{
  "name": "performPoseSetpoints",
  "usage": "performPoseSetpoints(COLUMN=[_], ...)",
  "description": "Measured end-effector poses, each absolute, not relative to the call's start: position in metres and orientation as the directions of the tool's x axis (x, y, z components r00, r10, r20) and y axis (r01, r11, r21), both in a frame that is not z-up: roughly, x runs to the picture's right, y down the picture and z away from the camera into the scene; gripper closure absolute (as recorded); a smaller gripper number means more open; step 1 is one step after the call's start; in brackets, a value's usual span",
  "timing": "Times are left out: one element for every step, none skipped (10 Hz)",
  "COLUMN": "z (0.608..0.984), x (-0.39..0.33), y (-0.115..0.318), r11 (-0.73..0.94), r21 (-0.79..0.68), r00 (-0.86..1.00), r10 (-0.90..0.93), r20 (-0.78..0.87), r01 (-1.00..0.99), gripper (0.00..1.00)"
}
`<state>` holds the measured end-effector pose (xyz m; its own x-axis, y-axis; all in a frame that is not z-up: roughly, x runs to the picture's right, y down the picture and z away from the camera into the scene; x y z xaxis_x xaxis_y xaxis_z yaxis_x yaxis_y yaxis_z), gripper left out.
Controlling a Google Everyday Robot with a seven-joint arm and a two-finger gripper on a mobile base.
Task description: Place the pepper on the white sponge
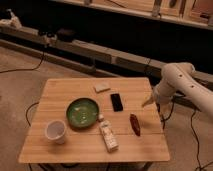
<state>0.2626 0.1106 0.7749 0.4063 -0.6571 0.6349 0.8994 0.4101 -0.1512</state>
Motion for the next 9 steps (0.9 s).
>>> performPoseSetpoints(z=[0.784, 0.797, 0.804, 0.809, 0.814, 0.819, 0.823, 0.827, 0.829], x=[0.258, 0.248, 0.241, 0.234, 0.226, 0.215, 0.204, 0.193, 0.189], y=[0.109, 0.105, 0.102, 0.102, 0.104, 0.108, 0.112, 0.116, 0.121], r11=[0.417, 0.430, 0.449, 0.461, 0.470, 0.471, 0.468, 0.466, 0.466], r21=[-0.157, -0.163, -0.166, -0.168, -0.170, -0.173, -0.175, -0.181, -0.199], r00=[0.417, 0.433, 0.450, 0.461, 0.469, 0.471, 0.469, 0.470, 0.481], r10=[-0.658, -0.659, -0.656, -0.652, -0.647, -0.642, -0.640, -0.635, -0.628], r20=[0.627, 0.616, 0.606, 0.602, 0.601, 0.605, 0.609, 0.613, 0.612], r01=[0.895, 0.888, 0.878, 0.871, 0.866, 0.865, 0.866, 0.866, 0.862], gripper=[0.35, 0.35, 0.35, 0.35, 0.35, 0.35, 0.35, 0.35, 0.35])
